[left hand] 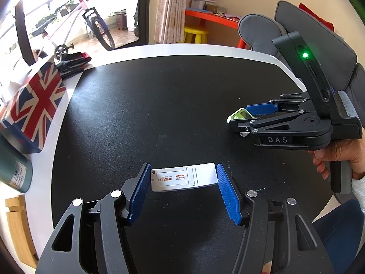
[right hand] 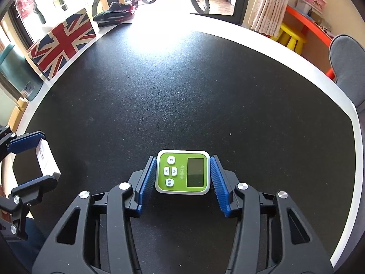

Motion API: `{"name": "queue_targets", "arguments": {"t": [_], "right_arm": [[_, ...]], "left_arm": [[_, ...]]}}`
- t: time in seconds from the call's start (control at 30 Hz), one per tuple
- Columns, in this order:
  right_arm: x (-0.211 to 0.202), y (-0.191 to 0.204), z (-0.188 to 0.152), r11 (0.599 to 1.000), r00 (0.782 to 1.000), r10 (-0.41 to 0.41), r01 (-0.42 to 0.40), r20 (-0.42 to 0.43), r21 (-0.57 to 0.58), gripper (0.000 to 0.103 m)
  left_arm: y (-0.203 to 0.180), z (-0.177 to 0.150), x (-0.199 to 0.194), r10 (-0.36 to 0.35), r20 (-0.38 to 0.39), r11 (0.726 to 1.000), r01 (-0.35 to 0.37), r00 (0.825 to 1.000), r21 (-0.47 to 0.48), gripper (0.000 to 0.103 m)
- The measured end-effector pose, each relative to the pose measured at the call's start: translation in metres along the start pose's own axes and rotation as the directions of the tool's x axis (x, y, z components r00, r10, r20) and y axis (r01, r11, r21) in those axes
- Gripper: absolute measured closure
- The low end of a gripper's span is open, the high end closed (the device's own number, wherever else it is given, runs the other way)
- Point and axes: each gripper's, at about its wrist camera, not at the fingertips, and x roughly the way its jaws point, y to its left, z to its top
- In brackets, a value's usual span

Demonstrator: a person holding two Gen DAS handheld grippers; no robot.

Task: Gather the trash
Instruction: 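Grasp the green digital timer with the right gripper while the left holds the stick, then carry timer and USB stick over the pink bin and open both grippers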

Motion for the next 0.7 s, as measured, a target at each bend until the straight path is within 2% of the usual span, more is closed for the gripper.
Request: {"name": "queue_targets", "arguments": {"t": [0.17,0.4,0.7], "right_arm": [[-0.014,-0.003,-0.006,1.000,1.000,0.004,-0.005,0.030,0.013,0.055],[-0.060,-0.009,-0.029,1.000,0.995,-0.010,0.008,0.095,0.023,0.055],[-0.130,-0.016,-0.090,0.999,0.986,-0.037,0.030,0.165,0.040,0.055]], "left_arm": [[-0.003,0.003,-0.003,-0.004,0.008,1.000,0.004,1.000,0.010,0.045],[-0.027,0.004,-0.018,-0.020,0.029,0.999,0.019,0.999,0.045,0.045],[-0.071,-0.016,-0.051,-0.061,0.052,0.992,0.055,0.997,0.118,0.045]]}}
